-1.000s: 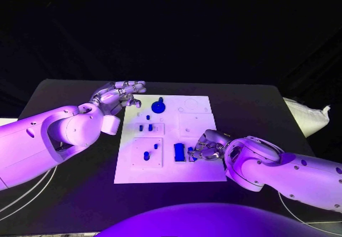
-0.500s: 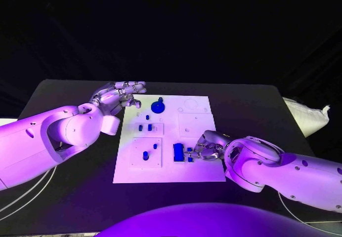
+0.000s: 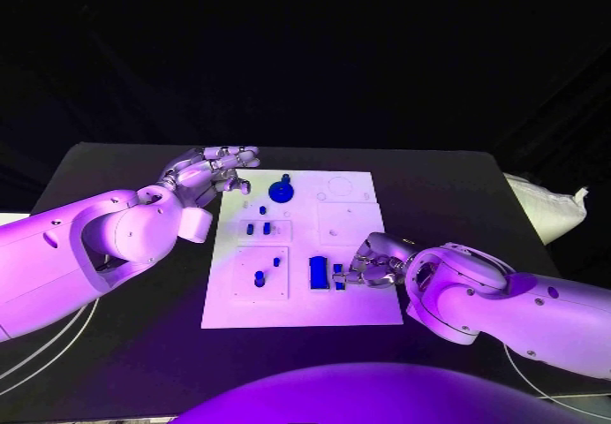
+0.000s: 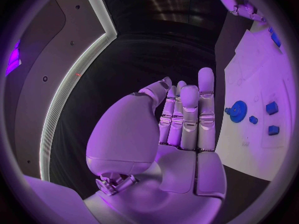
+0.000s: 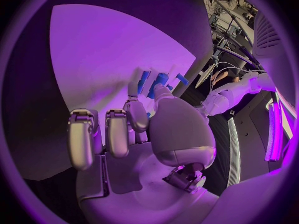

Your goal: Assemble the parts on the task board

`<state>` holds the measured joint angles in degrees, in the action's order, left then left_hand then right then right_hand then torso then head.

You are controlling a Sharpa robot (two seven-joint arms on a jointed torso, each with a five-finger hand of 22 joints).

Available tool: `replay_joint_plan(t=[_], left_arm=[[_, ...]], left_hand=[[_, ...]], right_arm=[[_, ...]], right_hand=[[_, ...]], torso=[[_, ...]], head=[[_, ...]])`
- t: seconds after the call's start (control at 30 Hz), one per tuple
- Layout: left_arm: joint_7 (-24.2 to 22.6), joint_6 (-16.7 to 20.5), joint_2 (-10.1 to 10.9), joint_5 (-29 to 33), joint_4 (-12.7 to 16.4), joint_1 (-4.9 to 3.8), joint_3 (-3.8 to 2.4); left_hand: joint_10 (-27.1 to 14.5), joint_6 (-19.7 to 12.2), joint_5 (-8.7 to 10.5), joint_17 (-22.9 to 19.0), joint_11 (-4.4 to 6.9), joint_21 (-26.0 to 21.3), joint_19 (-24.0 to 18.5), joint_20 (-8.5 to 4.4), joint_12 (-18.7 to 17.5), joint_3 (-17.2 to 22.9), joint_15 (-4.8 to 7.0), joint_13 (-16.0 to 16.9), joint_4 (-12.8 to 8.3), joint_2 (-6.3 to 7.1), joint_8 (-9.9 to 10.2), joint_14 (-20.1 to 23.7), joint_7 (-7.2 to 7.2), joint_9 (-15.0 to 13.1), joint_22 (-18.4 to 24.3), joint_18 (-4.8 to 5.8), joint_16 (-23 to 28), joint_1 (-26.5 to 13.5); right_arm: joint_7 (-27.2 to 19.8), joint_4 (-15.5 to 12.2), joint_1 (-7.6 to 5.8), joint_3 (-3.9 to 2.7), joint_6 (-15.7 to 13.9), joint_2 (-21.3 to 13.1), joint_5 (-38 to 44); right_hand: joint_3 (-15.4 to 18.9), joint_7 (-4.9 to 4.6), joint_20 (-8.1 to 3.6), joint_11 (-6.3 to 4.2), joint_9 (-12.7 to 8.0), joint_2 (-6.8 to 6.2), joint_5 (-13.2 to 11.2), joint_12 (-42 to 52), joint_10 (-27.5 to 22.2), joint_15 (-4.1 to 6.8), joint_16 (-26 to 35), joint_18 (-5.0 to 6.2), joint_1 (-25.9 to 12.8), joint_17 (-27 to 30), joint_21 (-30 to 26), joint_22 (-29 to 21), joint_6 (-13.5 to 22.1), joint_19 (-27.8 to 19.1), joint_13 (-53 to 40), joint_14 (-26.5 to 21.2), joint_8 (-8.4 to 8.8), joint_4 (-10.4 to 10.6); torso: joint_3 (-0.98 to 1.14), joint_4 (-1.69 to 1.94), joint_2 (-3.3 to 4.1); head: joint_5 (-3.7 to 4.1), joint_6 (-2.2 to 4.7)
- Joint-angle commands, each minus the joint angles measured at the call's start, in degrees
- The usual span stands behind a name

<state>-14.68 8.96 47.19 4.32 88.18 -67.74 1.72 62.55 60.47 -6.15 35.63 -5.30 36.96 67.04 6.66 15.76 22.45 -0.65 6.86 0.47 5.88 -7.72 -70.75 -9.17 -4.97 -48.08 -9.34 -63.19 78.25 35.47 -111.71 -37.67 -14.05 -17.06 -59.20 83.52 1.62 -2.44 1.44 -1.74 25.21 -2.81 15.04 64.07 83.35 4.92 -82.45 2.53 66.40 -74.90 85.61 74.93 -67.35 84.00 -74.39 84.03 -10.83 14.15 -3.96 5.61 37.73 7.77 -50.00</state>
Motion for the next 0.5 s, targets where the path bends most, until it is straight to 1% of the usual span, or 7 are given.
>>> replay_joint_plan(t=[0.03,0.13,0.23,0.3,0.4,0.43,0.5], left_arm=[[-0.13,-1.13,-0.10,-0.24,0.09,-0.01,-0.04],[-0.14,-1.16,-0.16,-0.25,0.03,-0.01,-0.04],[-0.21,-1.10,-0.20,-0.29,-0.16,-0.01,-0.03],[-0.33,-0.98,-0.27,-0.30,-0.42,-0.01,-0.02],[-0.65,-0.48,-0.43,0.37,-1.07,0.06,-0.01],[-0.77,-0.19,-0.51,0.92,-1.33,0.10,-0.01],[-1.03,0.41,-0.65,1.80,-1.88,0.16,0.00]], left_hand=[[-0.25,-0.25,0.33,-0.06,0.03,-0.31,-0.47,-0.12,0.29,-0.40,-0.04,0.09,-0.07,-0.52,-0.20,0.52,0.08,0.06,0.07,-1.13,0.20,-0.11],[-0.25,-0.25,0.33,-0.06,0.03,-0.31,-0.47,-0.12,0.29,-0.40,-0.04,0.09,-0.07,-0.52,-0.20,0.52,0.08,0.06,0.07,-1.13,0.20,-0.11],[-0.25,-0.25,0.33,-0.06,0.03,-0.31,-0.47,-0.12,0.29,-0.40,-0.04,0.09,-0.07,-0.52,-0.20,0.52,0.08,0.06,0.07,-1.13,0.20,-0.11],[-0.25,-0.25,0.33,-0.06,0.03,-0.31,-0.47,-0.12,0.29,-0.40,-0.04,0.09,-0.07,-0.52,-0.20,0.52,0.08,0.06,0.07,-1.13,0.20,-0.11],[-0.45,-0.29,0.32,-0.92,0.00,-0.39,-0.57,-0.09,0.35,-0.51,-0.08,0.07,-0.03,-0.57,-0.25,0.95,0.09,0.07,0.13,-1.12,0.62,-0.15],[-0.58,-0.32,0.31,-1.91,-0.02,-0.52,-0.78,-0.06,0.41,-0.59,-0.13,0.06,-0.01,-0.58,-0.29,1.58,0.07,0.08,0.22,-1.11,1.18,-0.16],[-0.98,-0.43,0.29,-5.20,-0.15,-1.12,-1.73,0.08,0.62,-0.80,-0.30,0.03,-0.02,-0.64,-0.42,4.04,0.02,0.12,0.57,-1.07,3.27,-0.09]], right_arm=[[-0.74,0.08,0.06,0.02,0.73,0.02,0.88],[-1.37,0.18,0.06,0.02,-1.59,-0.01,0.04],[-4.28,0.55,0.00,0.02,-5.46,-0.34,-4.35],[-6.78,1.08,-0.49,0.01,-7.20,-0.72,-9.75],[-10.36,3.19,-2.63,0.01,-7.30,-1.37,-20.77],[-12.43,4.23,-3.47,0.01,-7.39,-1.60,-24.76],[-17.31,6.17,-4.73,0.02,-7.60,-1.97,-32.26]], right_hand=[[-0.29,0.04,-0.23,-0.06,0.11,0.13,-1.15,-0.53,-0.03,0.37,0.15,-0.75,3.10,-5.45,0.04,9.02,0.12,1.68,0.13,4.09,0.16,-1.66],[-0.55,-0.17,-0.19,0.09,0.01,0.33,-1.54,-2.21,-0.66,0.26,0.74,-0.57,5.20,-4.75,-0.42,8.41,0.75,1.22,1.01,3.93,0.58,-2.72],[-0.08,-1.30,0.16,0.95,-0.70,-0.07,0.84,-7.34,-2.60,-0.35,2.37,-0.13,5.94,-2.88,-1.67,6.78,3.32,0.01,3.88,3.47,2.33,-2.73],[0.47,-2.20,0.65,1.70,-1.33,-0.50,2.58,-14.07,-5.19,-0.99,4.93,0.49,6.26,-0.03,-3.45,4.52,5.16,-1.68,7.78,2.69,3.66,-2.54],[2.44,-3.39,1.69,2.83,-2.62,-1.35,2.60,-29.40,-11.12,-1.96,11.44,1.90,5.55,6.67,-7.97,-0.87,7.67,-5.52,17.25,0.74,5.59,-1.26],[2.89,-3.81,2.03,3.19,-3.08,-1.23,2.37,-33.41,-13.05,-2.33,14.85,2.60,5.63,9.97,-10.50,-3.76,8.50,-7.53,19.97,-0.32,6.13,-0.93],[3.27,-4.30,2.54,3.87,-3.83,-0.68,2.25,-35.85,-14.47,-2.84,21.21,3.80,6.77,15.86,-15.27,-8.94,9.55,-10.85,22.41,-2.06,6.74,-0.95]], torso=[[0.00,-0.03,0.00],[-0.03,0.04,-0.06],[-0.01,-0.05,-0.18],[-0.03,-0.02,-0.29],[-0.08,-0.02,-0.75],[-0.14,0.01,-1.03],[-0.33,0.09,-1.52]], head=[[0.05,0.05],[0.14,0.05],[0.02,0.42],[0.08,0.57],[0.27,0.88],[0.32,0.84],[0.59,1.27]])
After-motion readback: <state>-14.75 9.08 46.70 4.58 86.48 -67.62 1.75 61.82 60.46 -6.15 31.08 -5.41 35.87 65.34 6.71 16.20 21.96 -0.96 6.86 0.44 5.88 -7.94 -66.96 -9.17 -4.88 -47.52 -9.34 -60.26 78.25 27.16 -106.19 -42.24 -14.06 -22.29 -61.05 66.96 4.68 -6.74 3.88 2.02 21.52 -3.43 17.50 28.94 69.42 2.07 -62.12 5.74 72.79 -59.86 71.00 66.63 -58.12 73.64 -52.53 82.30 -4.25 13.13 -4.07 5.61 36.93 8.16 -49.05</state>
